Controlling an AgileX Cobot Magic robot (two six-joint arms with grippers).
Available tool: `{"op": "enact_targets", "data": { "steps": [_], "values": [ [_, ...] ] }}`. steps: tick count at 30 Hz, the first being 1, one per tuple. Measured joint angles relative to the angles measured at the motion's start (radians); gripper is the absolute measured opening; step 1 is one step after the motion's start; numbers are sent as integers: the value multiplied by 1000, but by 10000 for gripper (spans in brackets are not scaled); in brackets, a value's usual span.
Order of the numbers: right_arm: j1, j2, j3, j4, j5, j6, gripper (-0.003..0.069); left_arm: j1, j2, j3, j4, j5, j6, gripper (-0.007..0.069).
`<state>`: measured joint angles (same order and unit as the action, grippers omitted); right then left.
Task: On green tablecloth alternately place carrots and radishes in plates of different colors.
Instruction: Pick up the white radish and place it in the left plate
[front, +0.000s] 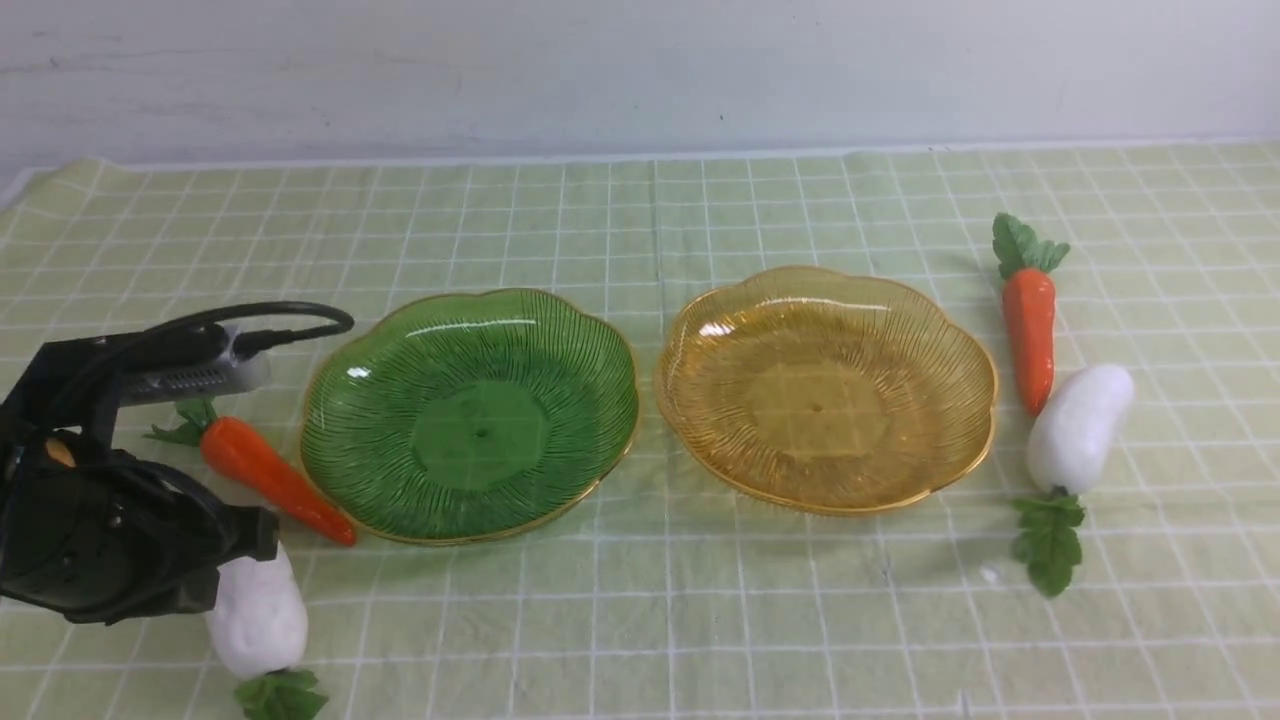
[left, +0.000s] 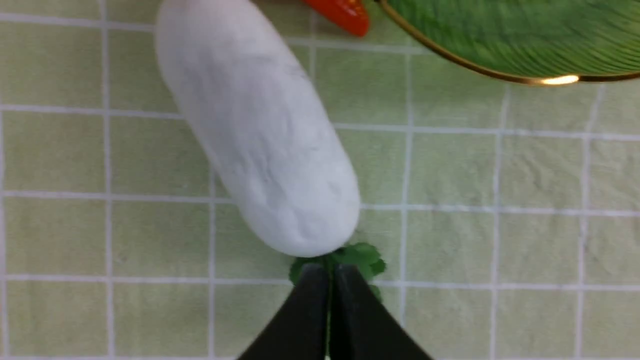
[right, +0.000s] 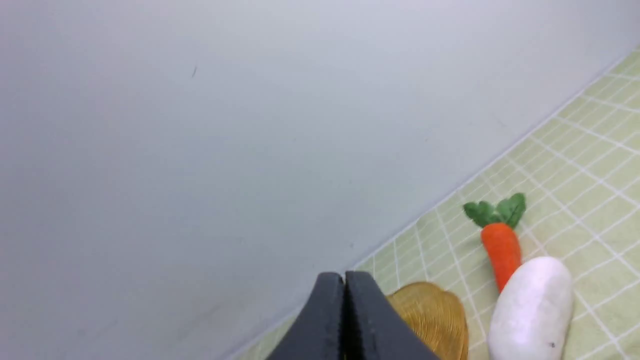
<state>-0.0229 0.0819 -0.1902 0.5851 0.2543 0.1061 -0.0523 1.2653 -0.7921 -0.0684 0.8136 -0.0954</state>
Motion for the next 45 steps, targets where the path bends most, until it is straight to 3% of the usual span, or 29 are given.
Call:
{"op": "enact_targets", "data": {
  "steps": [5,7,8,9,10,11,14,15,18,22,25,29,31,32,33,36,39,45],
  "values": [
    [9,296,-289,-56,288,-172,-14,0,55,0,68,-89,-10,81],
    [9,459,-418,-76,446,-289,-14,0,101,0,82,-166,-17,202],
    [9,471,-418,-77,456,-289,-14,0,108,0,84,-175,-17,223],
    [9,569,-491,-87,536,-337,-14,0,142,-2,86,-206,-24,326],
    [9,580,-497,-88,551,-339,-14,0,146,-2,86,-206,-26,326],
    [9,650,-532,-89,591,-351,-14,0,171,-2,89,-221,-42,410],
    [9,751,-595,-104,651,-357,-14,0,209,-3,96,-242,-85,542],
    [9,835,-633,-131,677,-356,-14,0,240,-3,99,-258,-116,621],
    [10,922,-676,-184,689,-332,-5,0,280,-5,101,-285,-142,672],
    [10,1074,-759,-312,672,-212,78,0,354,-6,101,-299,-168,648],
    [10,1175,-811,-360,643,-135,190,0,385,-8,98,-275,-182,456],
    [4,1266,-857,-388,614,-74,322,0,383,-11,99,-244,-182,464],
    [-9,1356,-901,-400,596,-15,451,0,358,-11,100,-182,-182,465],
    [-11,1364,-901,-400,593,-11,461,0,354,-10,100,-182,-182,465],
    [-16,1428,-928,-402,581,15,536,0,318,-8,98,-151,-182,465],
    [-19,1540,-980,-398,555,37,626,-16,209,-10,85,-138,-167,465],
    [-19,1671,-1054,-357,527,39,659,-59,108,-71,50,-139,-104,465],
    [-19,1855,-1158,-322,520,36,645,-79,166,-269,-36,-139,-33,465]
  ]
}}
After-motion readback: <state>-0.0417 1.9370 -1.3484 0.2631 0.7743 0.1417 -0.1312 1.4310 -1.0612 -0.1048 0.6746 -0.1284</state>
